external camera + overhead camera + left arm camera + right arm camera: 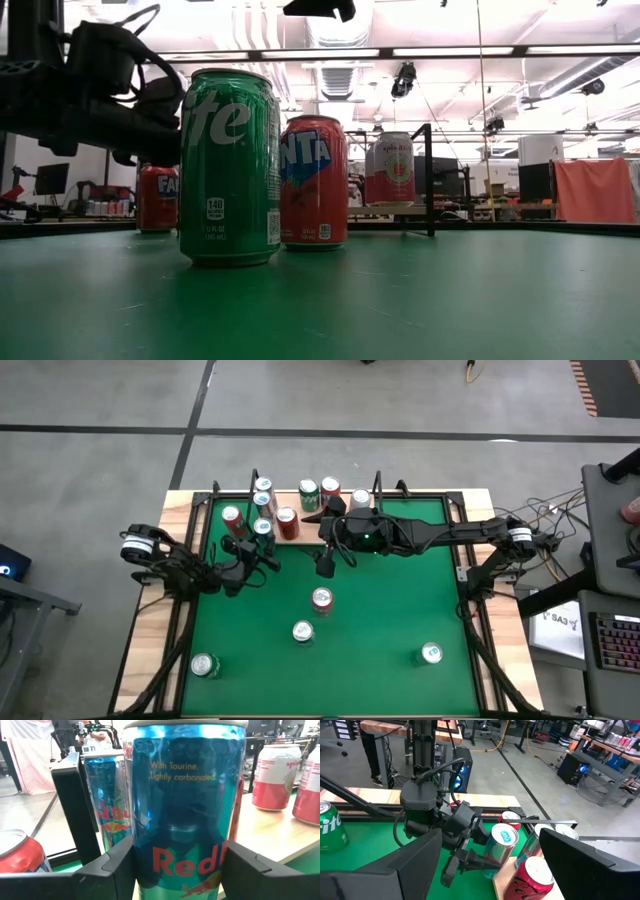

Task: Pick and place cans onto a shelf
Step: Put the top blue silver soda can on the shelf aligned with the other blue silver soda can

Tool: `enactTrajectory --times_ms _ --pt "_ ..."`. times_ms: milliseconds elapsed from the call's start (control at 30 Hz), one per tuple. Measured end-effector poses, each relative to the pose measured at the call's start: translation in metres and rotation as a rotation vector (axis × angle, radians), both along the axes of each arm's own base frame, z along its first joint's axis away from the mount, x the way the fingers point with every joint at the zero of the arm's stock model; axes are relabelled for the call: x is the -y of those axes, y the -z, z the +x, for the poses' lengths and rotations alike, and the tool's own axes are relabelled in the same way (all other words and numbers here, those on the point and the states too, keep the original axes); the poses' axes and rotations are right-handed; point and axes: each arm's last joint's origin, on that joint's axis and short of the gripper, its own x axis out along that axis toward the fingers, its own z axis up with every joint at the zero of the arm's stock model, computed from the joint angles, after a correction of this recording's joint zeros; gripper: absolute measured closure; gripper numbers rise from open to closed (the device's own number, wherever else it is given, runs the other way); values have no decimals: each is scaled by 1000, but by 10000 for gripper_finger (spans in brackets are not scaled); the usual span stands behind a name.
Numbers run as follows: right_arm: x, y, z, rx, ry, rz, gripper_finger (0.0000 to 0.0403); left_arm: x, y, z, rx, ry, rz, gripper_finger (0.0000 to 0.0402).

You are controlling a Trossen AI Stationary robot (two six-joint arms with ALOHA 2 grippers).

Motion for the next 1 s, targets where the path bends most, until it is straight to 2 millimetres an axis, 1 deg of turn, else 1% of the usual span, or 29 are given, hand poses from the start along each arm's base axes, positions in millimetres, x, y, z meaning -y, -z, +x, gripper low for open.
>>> enactTrajectory --times_ms 200,1000 --pt "0 0 0 0 0 0 76 -4 0 0 24 -20 -10 199" --pt "0 0 0 0 0 0 76 -7 0 -1 44 -38 -22 199"
